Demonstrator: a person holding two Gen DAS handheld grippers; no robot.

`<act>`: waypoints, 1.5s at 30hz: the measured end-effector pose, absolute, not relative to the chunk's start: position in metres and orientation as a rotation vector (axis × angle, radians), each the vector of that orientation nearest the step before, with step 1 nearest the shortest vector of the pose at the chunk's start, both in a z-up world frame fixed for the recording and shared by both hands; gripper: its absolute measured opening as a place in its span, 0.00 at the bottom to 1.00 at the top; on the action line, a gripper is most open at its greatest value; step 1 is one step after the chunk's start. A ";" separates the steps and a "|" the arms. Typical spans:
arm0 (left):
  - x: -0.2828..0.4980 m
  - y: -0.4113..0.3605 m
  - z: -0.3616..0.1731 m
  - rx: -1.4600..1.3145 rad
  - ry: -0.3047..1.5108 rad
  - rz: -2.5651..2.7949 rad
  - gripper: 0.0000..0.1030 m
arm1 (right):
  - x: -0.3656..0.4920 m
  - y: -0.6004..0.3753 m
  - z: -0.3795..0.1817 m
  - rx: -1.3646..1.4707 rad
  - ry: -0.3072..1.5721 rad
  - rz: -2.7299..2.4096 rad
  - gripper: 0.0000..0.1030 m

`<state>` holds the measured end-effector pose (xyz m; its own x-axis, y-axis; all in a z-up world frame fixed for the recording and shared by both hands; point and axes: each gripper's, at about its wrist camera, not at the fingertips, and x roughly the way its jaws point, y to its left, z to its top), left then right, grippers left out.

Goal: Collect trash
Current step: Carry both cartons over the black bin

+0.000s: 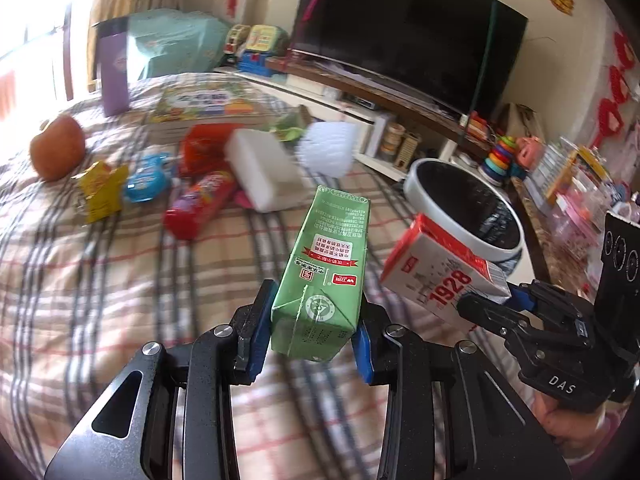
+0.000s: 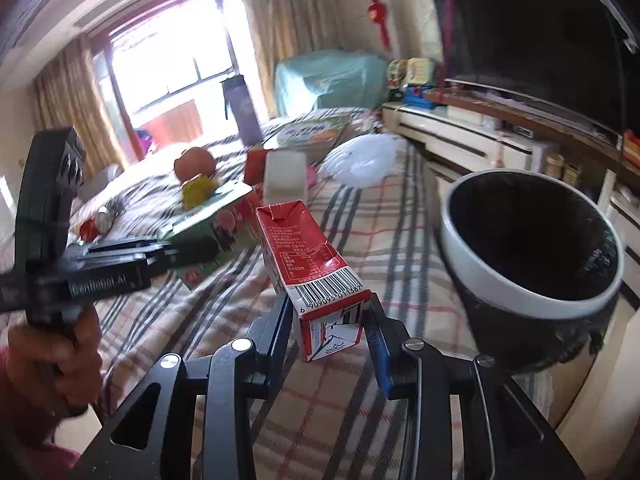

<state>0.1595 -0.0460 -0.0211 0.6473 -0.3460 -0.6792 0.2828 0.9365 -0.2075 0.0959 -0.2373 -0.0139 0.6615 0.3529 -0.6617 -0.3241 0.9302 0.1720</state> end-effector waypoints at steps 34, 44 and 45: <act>0.178 -0.167 -0.001 0.011 0.783 -0.545 0.32 | 0.099 -0.358 0.001 0.229 0.719 0.035 0.35; 0.192 -0.194 0.004 0.036 0.782 -0.574 0.32 | 0.115 -0.374 0.001 0.226 0.735 0.006 0.35; 0.194 -0.196 0.004 0.039 0.783 -0.575 0.32 | 0.117 -0.375 0.001 0.225 0.738 0.005 0.35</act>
